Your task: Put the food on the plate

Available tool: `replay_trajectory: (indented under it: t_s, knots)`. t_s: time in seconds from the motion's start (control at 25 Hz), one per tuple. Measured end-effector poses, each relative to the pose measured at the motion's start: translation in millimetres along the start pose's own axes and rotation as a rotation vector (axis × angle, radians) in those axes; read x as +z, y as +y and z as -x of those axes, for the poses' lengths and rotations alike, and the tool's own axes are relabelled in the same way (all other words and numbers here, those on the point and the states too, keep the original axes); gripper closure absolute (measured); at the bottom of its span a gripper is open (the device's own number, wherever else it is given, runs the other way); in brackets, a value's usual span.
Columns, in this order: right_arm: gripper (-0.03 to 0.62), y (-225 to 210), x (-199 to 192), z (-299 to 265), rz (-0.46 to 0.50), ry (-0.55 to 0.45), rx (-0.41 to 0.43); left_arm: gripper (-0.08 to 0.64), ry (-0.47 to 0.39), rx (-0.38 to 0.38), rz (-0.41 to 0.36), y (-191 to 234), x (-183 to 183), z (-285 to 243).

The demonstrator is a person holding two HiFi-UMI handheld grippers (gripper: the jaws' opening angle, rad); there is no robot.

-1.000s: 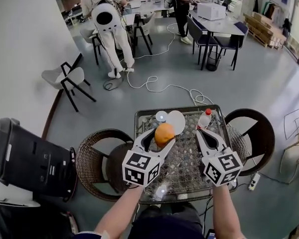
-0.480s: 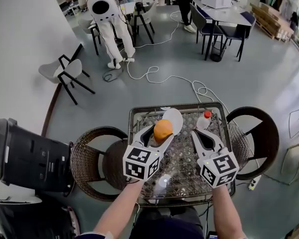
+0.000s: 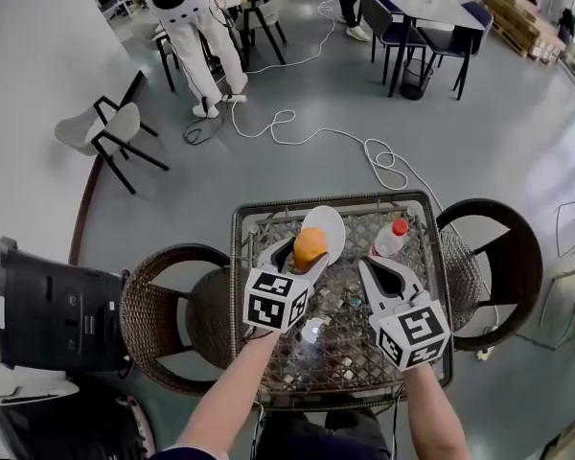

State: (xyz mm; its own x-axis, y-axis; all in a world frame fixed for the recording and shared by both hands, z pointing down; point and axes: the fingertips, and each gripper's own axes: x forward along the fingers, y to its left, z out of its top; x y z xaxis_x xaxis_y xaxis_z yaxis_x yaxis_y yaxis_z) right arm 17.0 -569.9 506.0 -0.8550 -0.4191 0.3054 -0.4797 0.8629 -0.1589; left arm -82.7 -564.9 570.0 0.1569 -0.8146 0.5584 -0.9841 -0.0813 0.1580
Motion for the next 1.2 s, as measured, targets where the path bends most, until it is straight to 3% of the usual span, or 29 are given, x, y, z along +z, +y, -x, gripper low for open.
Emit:
replay_trajectory:
  t_s: [0.68, 1.04, 1.2]
  knots:
    - [0.588, -19.0, -52.6, -35.4, -0.019, 0.088, -0.02, 0.261, 0.189, 0.042, 0.019, 45.6, -65.9, -129.7]
    - [0.588, -25.9, -61.3, -35.7, -0.047, 0.097, -0.036, 0.261, 0.252, 0.073, 0.008, 59.1, -84.7, -160.1]
    - [0.588, -25.5, -63.4, -35.5, -0.054, 0.105, -0.038, 0.261, 0.243, 0.096, 0.006, 62.8, -81.0, -164.0]
